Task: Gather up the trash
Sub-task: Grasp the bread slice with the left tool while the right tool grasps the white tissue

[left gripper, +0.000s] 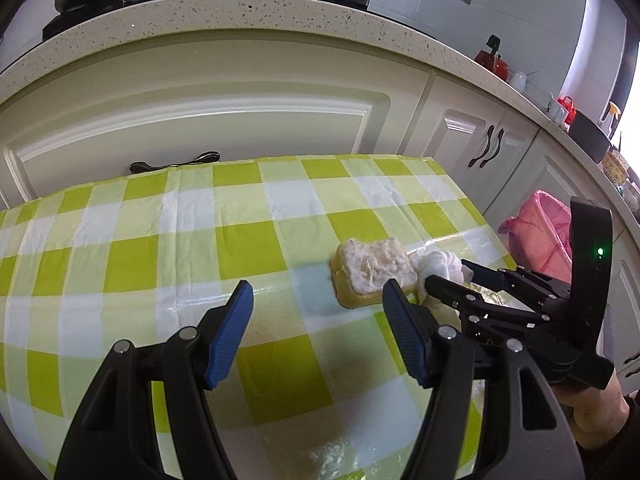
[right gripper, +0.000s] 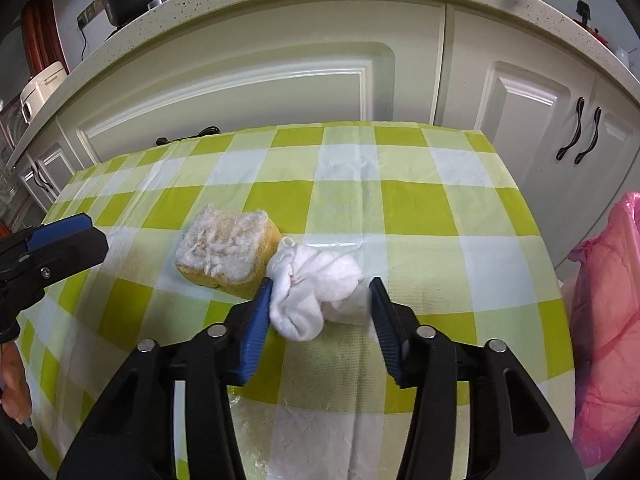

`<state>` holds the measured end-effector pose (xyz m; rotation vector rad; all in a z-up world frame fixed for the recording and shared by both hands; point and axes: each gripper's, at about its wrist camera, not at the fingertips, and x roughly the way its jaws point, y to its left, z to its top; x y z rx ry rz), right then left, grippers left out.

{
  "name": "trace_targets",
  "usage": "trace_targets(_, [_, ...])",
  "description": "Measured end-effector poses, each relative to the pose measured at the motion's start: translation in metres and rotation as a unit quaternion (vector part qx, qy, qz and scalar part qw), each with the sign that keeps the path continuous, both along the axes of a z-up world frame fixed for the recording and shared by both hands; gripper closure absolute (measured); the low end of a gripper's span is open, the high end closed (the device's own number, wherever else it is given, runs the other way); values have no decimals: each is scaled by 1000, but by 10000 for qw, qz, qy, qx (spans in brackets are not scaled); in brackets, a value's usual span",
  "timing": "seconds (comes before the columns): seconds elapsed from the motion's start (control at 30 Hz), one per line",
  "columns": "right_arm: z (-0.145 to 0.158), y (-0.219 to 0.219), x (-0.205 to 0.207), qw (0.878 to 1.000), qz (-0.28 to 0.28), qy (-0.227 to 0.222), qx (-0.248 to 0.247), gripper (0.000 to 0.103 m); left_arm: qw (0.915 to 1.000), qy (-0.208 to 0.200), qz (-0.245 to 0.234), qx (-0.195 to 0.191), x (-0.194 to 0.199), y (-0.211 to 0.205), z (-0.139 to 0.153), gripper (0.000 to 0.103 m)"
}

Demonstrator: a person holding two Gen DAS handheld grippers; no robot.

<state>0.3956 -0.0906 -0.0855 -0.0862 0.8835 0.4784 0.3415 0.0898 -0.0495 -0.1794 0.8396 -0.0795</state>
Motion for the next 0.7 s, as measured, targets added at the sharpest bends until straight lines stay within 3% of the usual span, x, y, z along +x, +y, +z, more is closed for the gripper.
trace_targets(0.13, [0, -8, 2, 10000, -71, 8, -2, 67, 9999, 50, -122, -42, 8, -12, -6, 39])
trace_targets(0.43, [0, -52, 9, 9987, -510, -55, -58, 69, 9990, 261, -338, -118, 36, -48, -25, 36])
trace_targets(0.7, [3, -78, 4, 9978, -664, -87, 2, 69, 9977, 468, -343, 345, 57, -74, -35, 33])
